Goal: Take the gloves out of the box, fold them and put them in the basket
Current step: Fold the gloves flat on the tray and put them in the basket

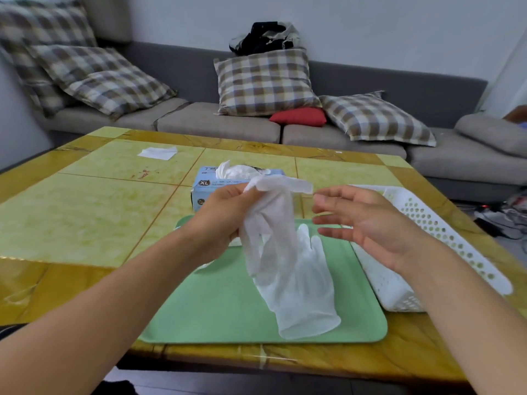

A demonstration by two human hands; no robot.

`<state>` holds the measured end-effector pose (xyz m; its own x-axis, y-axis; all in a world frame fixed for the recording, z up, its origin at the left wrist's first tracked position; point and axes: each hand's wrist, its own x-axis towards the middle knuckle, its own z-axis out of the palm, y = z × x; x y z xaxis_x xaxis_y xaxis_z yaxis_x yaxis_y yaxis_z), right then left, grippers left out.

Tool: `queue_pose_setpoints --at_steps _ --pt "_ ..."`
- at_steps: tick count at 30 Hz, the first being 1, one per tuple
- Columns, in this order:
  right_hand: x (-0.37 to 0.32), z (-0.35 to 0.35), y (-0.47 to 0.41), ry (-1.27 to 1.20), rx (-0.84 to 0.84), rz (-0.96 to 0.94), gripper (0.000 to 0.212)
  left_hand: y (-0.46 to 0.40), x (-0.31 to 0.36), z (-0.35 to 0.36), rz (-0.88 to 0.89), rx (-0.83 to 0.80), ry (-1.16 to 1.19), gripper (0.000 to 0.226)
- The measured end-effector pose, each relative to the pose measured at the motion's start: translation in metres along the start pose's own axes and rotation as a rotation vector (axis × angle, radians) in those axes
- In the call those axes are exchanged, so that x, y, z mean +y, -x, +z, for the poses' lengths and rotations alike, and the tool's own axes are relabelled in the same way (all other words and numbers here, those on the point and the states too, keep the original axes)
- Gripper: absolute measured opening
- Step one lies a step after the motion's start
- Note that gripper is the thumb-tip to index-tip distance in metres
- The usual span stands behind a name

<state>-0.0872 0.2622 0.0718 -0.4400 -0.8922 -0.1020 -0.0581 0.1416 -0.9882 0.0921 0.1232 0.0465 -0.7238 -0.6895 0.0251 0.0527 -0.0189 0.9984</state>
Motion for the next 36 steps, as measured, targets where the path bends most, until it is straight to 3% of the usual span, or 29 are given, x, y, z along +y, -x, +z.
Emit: queue_pose_setpoints --at_steps 2,4,6,10,14,17,23,28,30,33,36 --pt "0.005 -0.002 0.0 0.145 -0.074 -0.003 0.064 0.002 0.003 0.004 -0.116 -0.132 0.073 0.034" --pt "0.012 0.008 -0.002 -0.06 -0.224 0.046 0.049 0.003 0.004 0.012 -0.155 -0.177 0.119 0.035" --pt "0.011 0.013 -0.005 -0.192 -0.159 0.025 0.037 0.001 0.005 0.02 -0.155 -0.164 0.073 0.033" --pt "0.002 0.007 -0.007 -0.317 0.001 -0.004 0.046 -0.005 0.009 0.02 -0.084 -0.088 -0.151 0.039" --pt "0.002 0.002 -0.003 -0.28 -0.008 0.022 0.034 -0.003 0.012 0.021 -0.049 -0.087 -0.222 0.044" --pt "0.006 0.003 -0.002 -0.231 -0.026 0.025 0.037 0.002 0.015 0.024 -0.005 -0.096 -0.197 0.043" --pt "0.005 -0.001 -0.004 -0.206 -0.088 0.034 0.036 0.003 0.017 0.019 -0.003 -0.214 -0.086 0.024" --pt "0.018 0.003 -0.022 -0.142 -0.001 0.059 0.025 -0.011 0.004 0.017 -0.1 -0.136 -0.303 0.023" --pt "0.018 0.003 -0.026 -0.16 0.059 -0.067 0.02 -0.017 0.003 0.017 -0.019 -0.081 -0.264 0.023" --pt "-0.001 -0.003 -0.02 -0.21 0.107 -0.415 0.025 -0.016 0.021 0.019 0.314 -0.08 -0.146 0.023" --pt "-0.016 -0.013 -0.008 -0.114 0.121 -0.616 0.025 -0.011 0.037 0.02 0.582 -0.074 -0.264 0.023"
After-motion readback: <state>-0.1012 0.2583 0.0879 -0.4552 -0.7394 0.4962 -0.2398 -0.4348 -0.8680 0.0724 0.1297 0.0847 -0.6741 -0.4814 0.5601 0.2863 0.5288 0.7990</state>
